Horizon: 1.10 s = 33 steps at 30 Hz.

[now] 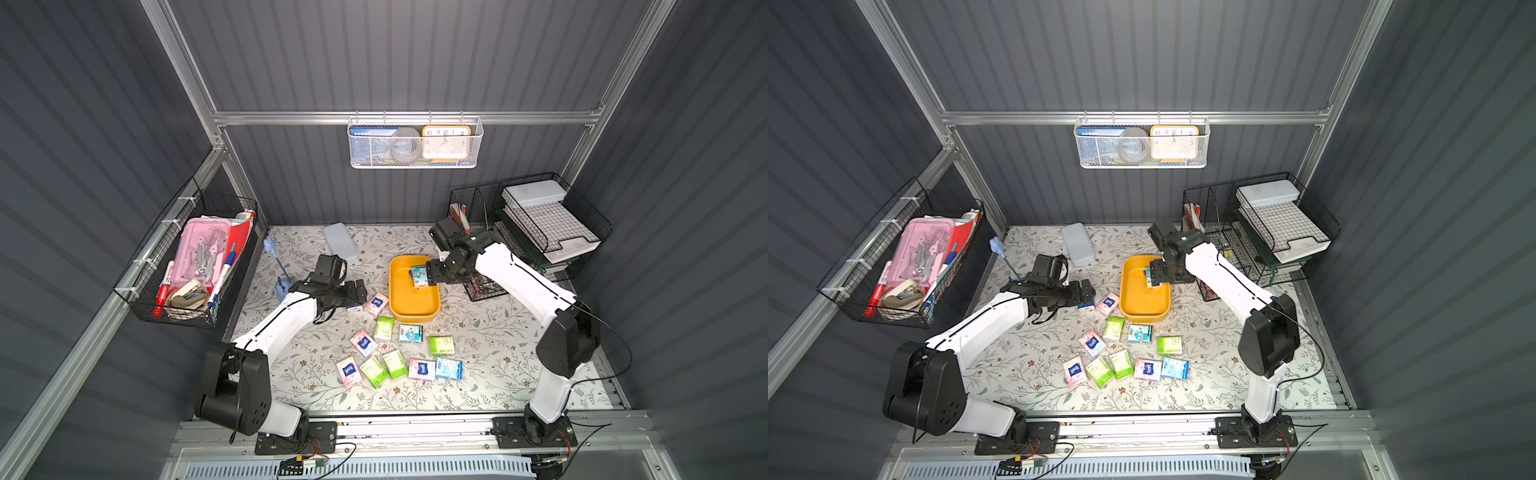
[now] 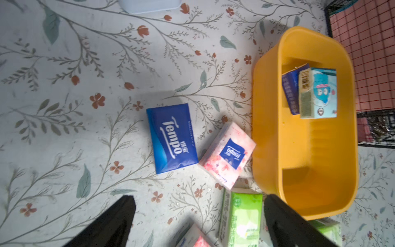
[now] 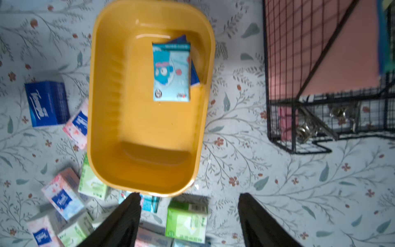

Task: Put the pocket tissues into the storage box
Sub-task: Place the pocket tissues in the storage box, then move the storage box to the center of the board.

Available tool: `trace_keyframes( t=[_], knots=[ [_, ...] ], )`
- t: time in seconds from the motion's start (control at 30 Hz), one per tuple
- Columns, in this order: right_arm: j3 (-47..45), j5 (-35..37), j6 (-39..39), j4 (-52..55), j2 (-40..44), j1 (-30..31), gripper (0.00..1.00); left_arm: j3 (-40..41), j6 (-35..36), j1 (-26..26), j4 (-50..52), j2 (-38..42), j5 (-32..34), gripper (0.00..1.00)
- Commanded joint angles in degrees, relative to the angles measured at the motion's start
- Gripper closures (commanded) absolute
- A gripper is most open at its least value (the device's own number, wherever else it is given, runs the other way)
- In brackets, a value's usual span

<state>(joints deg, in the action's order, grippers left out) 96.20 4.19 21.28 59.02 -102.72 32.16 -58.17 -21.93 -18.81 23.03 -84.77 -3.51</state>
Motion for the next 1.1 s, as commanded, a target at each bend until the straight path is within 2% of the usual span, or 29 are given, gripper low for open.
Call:
trace_keyframes(
  t=[0.0, 0.17, 0.3, 0.53, 0.73, 1.07],
  knots=[
    [-7.3, -3.9, -1.6, 1.2, 4.4, 1.0, 0.25, -1.2, 2.2, -0.2, 0.8, -2.2, -4.4, 0.01],
    [-19.7, -7.3, -1.7, -0.8, 11.6, 3.3, 0.32, -1.8, 0.5, -0.3, 0.9, -3.7, -6.9, 0.01],
    [-27.5, -5.6, -3.9, -5.9, 14.7, 8.5, 0.32, -1.9, -0.9, -0.4, 0.6, -3.1, -7.1, 0.01],
    [-25.3, -6.2, -6.2, -11.4, 10.7, 13.7, 0.27, -2.3, -2.8, -0.4, 1.0, -2.8, -7.5, 0.01],
    [-20.9, -6.9, -11.5, -13.5, 3.3, 17.1, 0.26, -2.2, -4.5, -0.2, 1.7, -1.8, -7.2, 0.01],
    [-14.6, -2.2, -20.9, -14.9, -5.6, 18.1, 0.19, -1.7, -4.4, 0.8, 3.6, 1.3, -5.1, 0.01]
  ],
)
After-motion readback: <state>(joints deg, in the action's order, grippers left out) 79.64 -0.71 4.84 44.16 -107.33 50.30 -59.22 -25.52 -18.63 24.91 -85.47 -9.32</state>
